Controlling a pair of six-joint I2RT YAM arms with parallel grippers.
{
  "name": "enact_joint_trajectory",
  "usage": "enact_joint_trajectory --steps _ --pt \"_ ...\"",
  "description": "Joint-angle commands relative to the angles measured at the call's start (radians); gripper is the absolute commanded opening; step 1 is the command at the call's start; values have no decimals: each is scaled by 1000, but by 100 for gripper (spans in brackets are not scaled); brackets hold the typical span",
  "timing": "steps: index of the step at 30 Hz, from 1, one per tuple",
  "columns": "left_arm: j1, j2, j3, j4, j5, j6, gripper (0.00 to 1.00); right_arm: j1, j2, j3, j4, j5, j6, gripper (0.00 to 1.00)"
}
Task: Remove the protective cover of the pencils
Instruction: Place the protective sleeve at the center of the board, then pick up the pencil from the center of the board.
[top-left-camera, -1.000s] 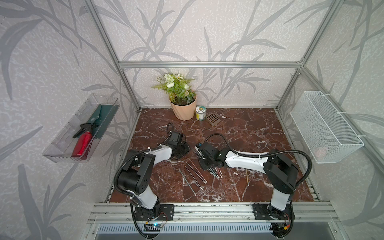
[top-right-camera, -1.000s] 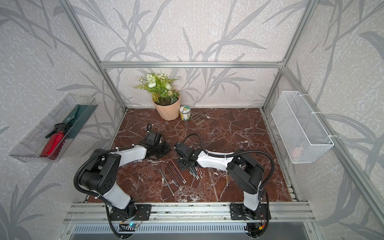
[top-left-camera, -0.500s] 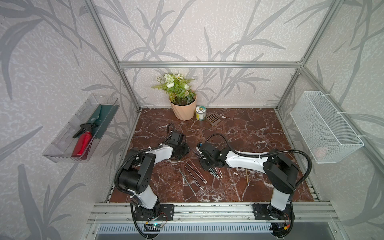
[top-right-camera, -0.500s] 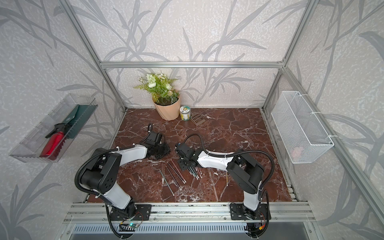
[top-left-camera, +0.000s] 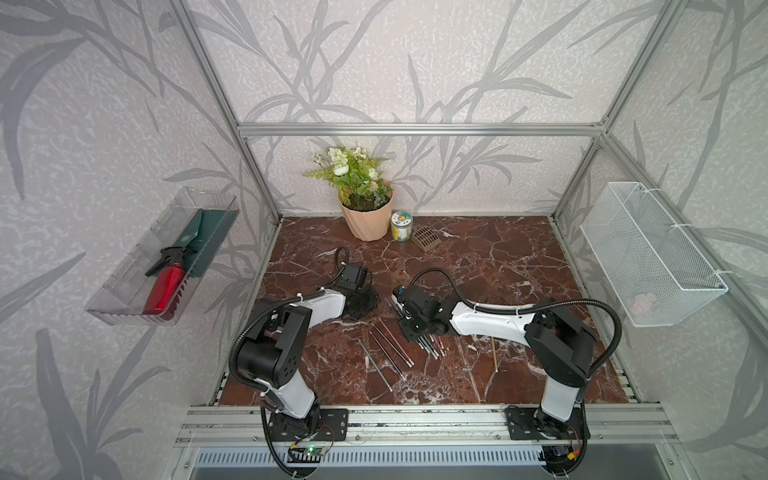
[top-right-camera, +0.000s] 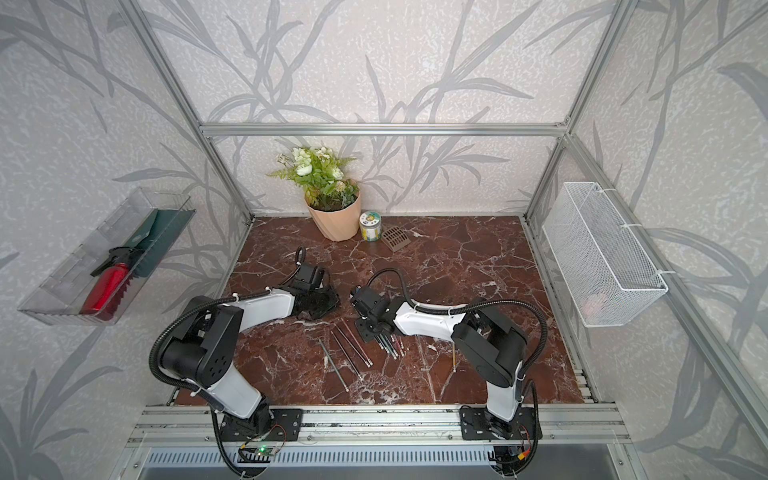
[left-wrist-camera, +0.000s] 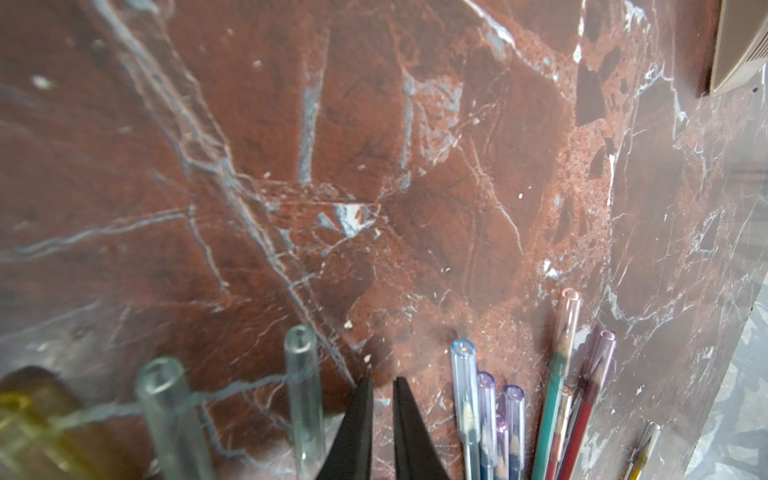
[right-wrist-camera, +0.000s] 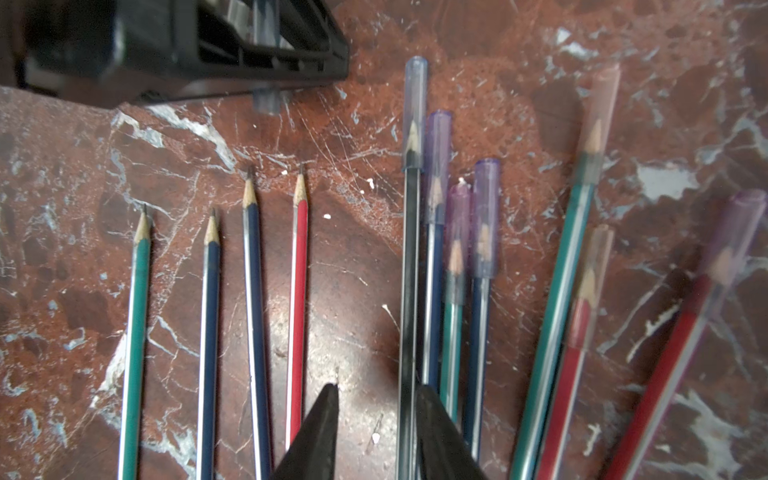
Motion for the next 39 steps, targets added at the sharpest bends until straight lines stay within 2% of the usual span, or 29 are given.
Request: enact_joint_trajectory --steps 1,6,15,20,39 --pt "-5 -16 13 -20 -21 8 19 -1 17 16 -13 -13 -1 34" --pt "-5 -23 10 -20 -22 7 23 -1 31 25 -27 3 -1 34" --pt "-5 -26 11 -19 -21 6 24 -1 57 42 -45 18 1 31" --pt "-5 -41 2 -16 -22 4 24 -1 63 47 -50 14 1 26" --pt "-5 -97 -21 -22 -25 -4 27 2 124 96 -107 48 -1 24"
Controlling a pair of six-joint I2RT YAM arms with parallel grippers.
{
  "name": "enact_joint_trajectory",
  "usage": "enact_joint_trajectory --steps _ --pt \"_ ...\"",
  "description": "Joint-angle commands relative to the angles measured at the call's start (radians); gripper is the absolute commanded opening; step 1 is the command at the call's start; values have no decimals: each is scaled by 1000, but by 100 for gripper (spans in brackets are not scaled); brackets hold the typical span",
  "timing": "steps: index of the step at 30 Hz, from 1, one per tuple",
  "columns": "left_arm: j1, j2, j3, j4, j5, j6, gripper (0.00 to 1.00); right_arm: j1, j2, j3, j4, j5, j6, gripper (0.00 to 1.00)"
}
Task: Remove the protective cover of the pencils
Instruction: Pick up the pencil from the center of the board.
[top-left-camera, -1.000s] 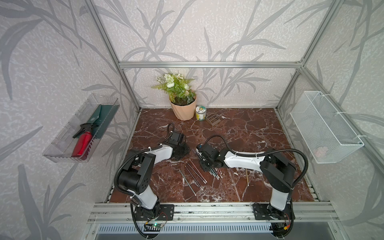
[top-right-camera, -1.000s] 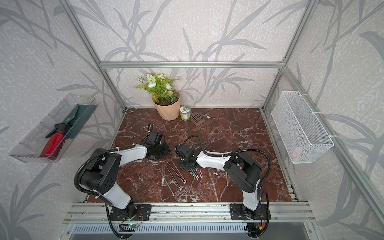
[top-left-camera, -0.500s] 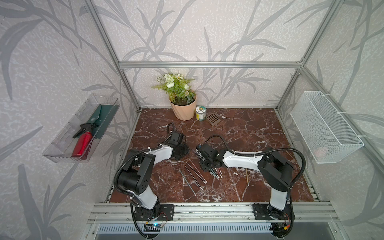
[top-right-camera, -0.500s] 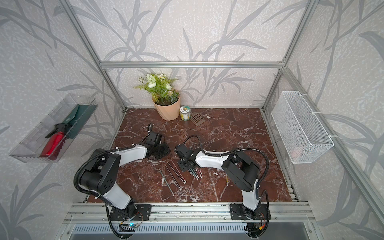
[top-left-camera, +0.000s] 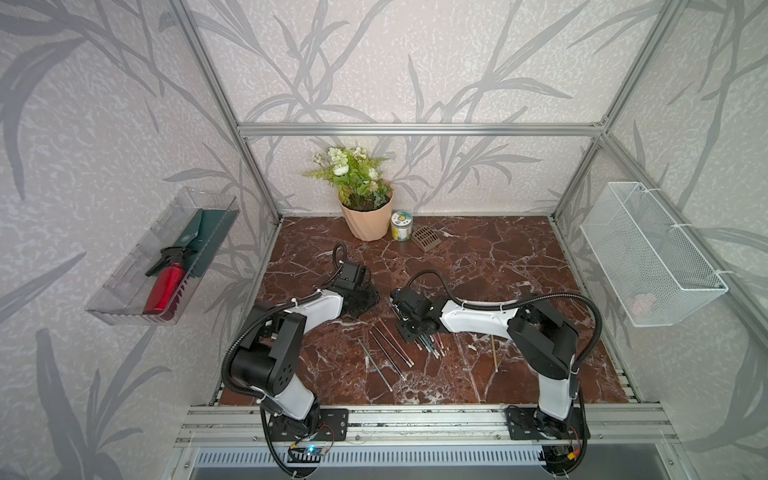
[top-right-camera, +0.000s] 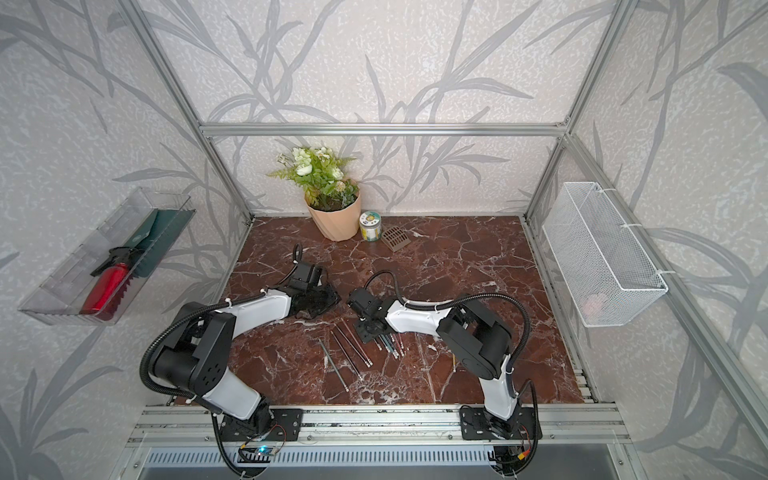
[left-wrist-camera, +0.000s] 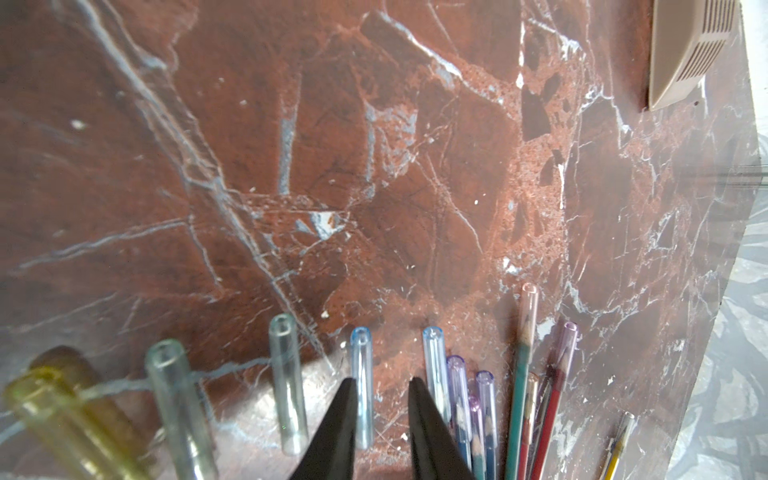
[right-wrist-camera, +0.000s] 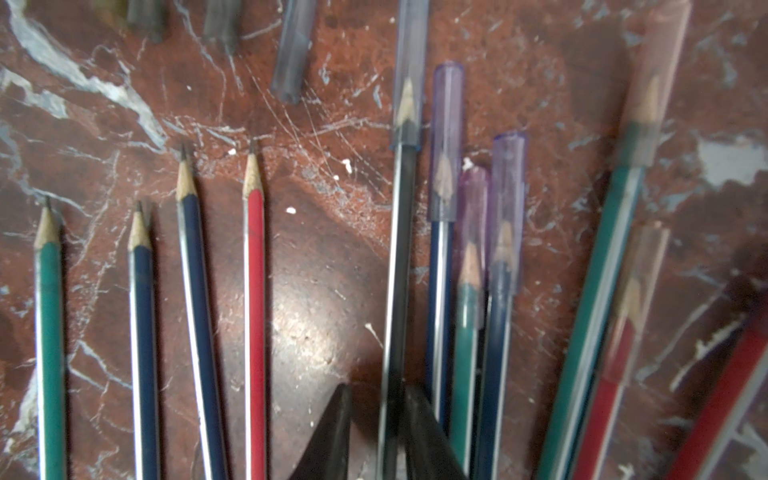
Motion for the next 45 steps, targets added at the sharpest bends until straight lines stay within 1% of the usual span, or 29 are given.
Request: enact_joint_trajectory --steps 1,5,10,18,25,28,31,37,41,45 --pt "-5 -40 -19 -19 -19 -2 27 2 28 23 -49 23 0 22" --pt "-5 -63 -31 -17 -18 -3 27 3 37 31 -53 23 -2 17" --pt "-5 -112 -60 -5 -16 -12 27 7 29 32 -43 12 -11 13" --pt "-5 -271 -154 57 -5 -27 27 11 -13 25 -15 -13 -20 6" --pt "-5 -413 -240 139 29 -40 30 19 -105 -33 59 -47 -25 3" --pt "-5 -452 -273 200 68 -44 30 20 -150 -65 94 -61 -25 2" --pt "-6 -481 -302 260 90 -54 33 20 -185 -92 119 -72 -24 1" --pt "-6 -479 -331 348 119 -67 37 24 -232 -138 162 -92 -16 0" --pt "-11 -423 -340 431 141 -98 38 27 -235 -158 194 -119 -17 0" --pt "-20 -366 -338 462 125 -125 38 30 -236 -159 204 -122 -18 0"
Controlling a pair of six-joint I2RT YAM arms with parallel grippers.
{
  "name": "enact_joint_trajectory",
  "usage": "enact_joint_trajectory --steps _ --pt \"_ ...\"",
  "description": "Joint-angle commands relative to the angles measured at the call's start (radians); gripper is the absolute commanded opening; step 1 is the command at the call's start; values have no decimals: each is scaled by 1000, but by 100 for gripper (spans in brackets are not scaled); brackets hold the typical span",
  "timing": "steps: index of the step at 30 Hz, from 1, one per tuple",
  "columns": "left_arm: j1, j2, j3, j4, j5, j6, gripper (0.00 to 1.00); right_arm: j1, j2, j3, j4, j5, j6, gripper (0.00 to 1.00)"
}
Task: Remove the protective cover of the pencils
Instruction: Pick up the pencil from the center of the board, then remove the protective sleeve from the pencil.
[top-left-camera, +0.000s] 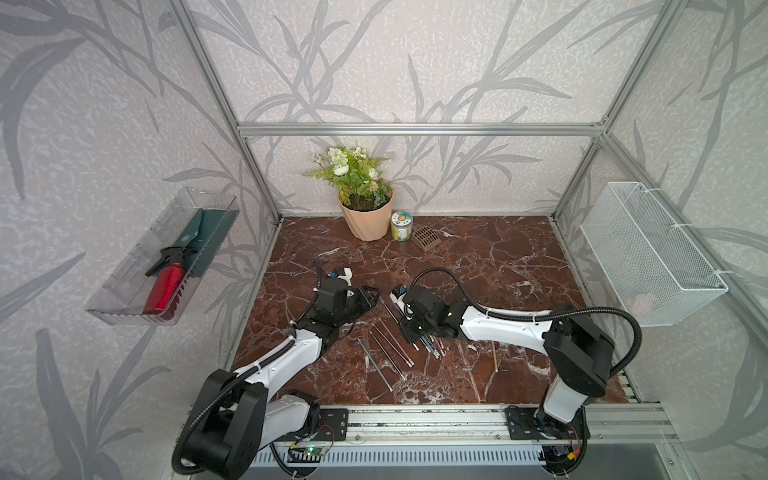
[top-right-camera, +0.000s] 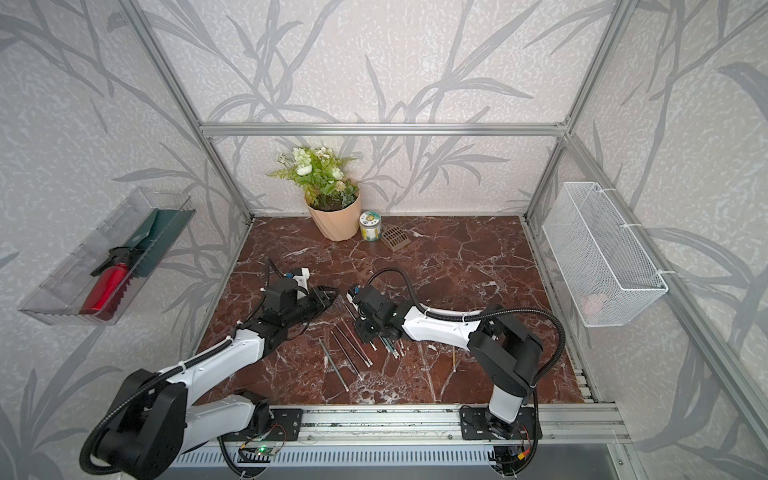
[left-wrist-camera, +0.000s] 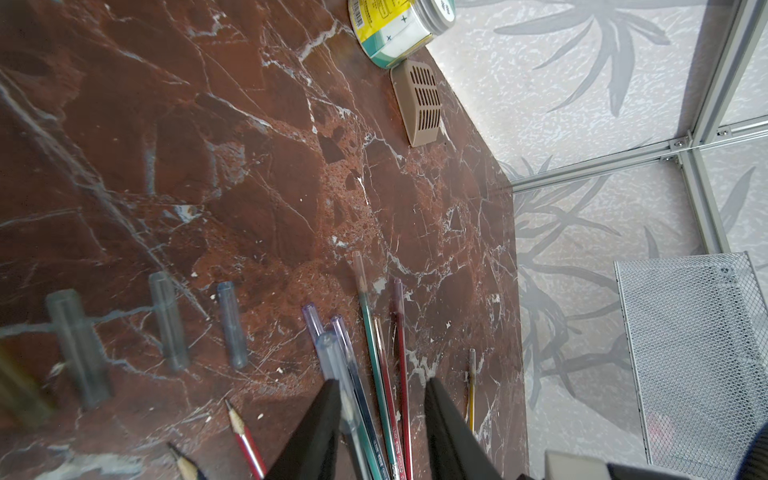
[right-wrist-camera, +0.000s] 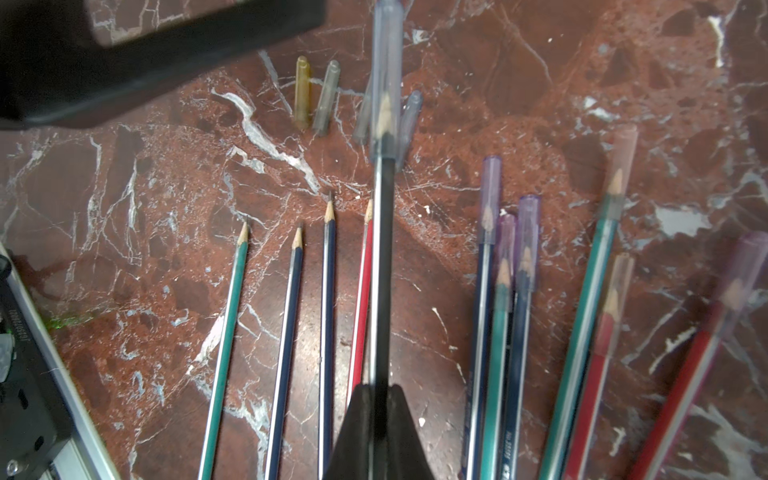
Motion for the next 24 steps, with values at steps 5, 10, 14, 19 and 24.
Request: enact_joint_trajectory --steps 5,10,14,19,24 --pt "-20 73 -6 91 -14 -51 38 9 -26 -8 40 -21 -6 0" --pt "-21 83 7 61 -40 -48 39 11 -57 -11 47 -24 -6 0" --pt "-21 66 17 15 -62 -40 43 11 -48 -8 41 -9 -5 0" --pt "-22 -10 6 -67 -141 -39 60 11 -38 13 2 53 17 0" --pt "-21 -51 -9 -82 -161 -46 64 11 -12 24 2 53 20 0"
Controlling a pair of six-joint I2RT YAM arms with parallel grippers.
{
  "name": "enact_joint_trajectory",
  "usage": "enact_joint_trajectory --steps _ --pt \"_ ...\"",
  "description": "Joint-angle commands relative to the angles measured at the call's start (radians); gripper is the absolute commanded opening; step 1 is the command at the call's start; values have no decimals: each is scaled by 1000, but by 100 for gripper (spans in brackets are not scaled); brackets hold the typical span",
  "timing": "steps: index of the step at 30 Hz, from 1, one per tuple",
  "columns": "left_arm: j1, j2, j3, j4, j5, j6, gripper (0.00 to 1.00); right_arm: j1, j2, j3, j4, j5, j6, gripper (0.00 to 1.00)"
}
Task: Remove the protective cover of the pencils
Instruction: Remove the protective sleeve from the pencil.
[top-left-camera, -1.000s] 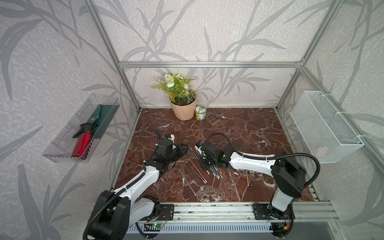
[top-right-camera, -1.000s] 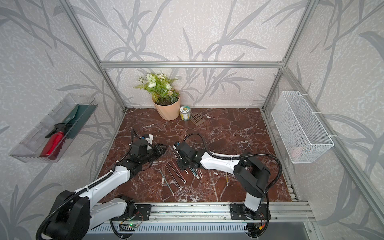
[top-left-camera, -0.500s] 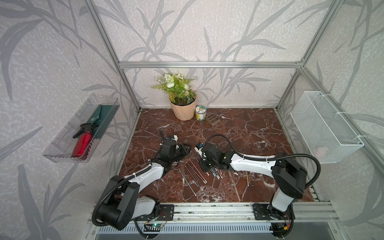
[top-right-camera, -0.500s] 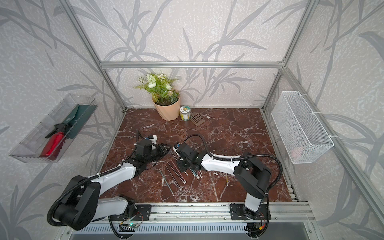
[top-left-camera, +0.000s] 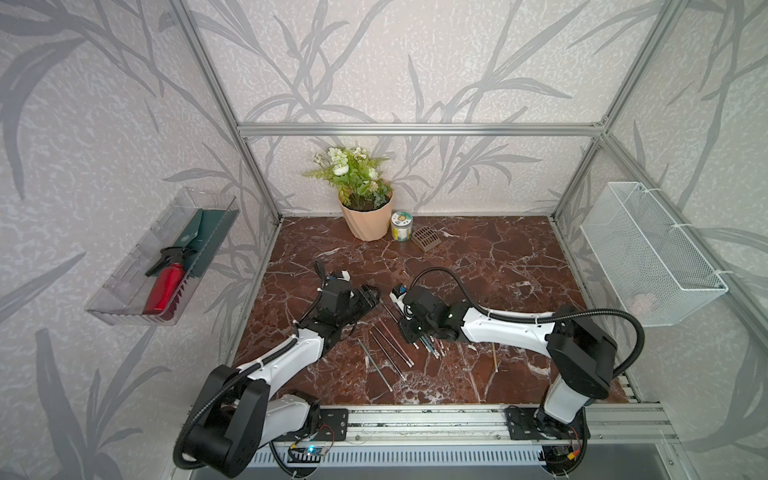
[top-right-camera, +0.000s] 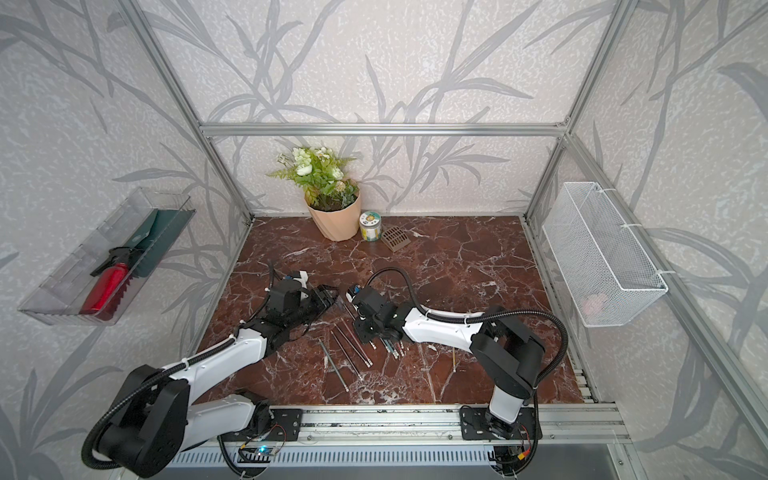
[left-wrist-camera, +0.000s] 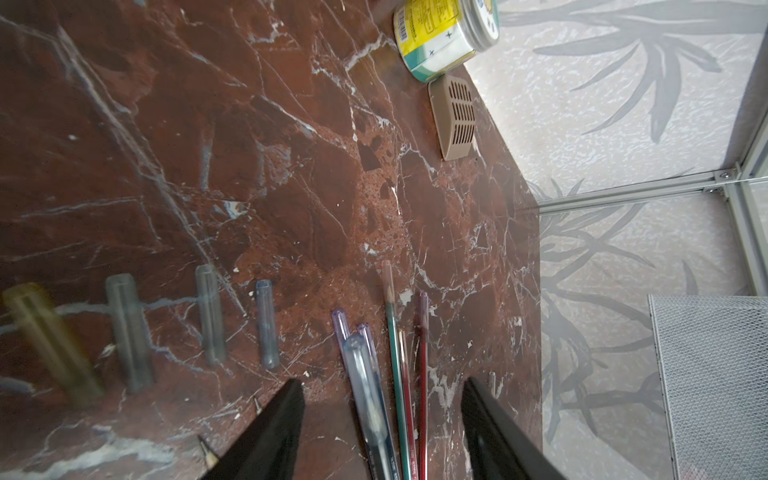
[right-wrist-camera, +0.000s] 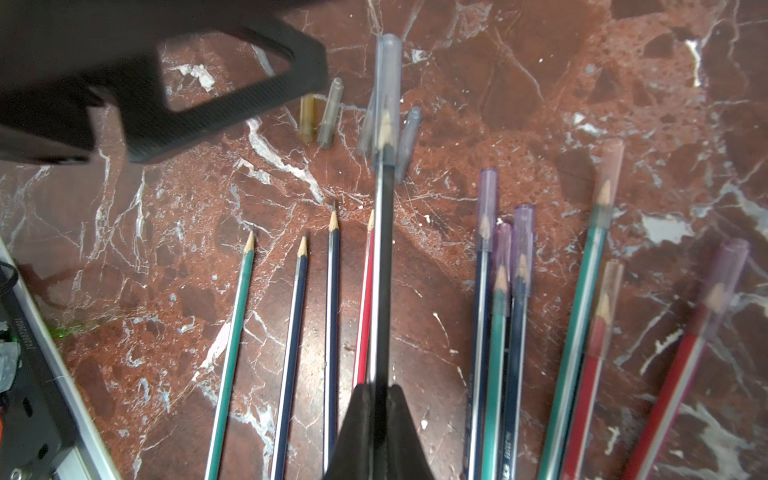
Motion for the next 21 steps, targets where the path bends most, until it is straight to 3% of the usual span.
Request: enact_joint_trajectory --steps 1,15,21 --pt "-4 -19 -9 -24 -36 -10 64 5 -1 27 1 7 9 0" --pt "-4 115 30 76 67 -21 50 24 -12 31 38 -36 -1 0" --pt "-4 126 35 74 63 -17 36 40 -13 39 37 -39 -2 0"
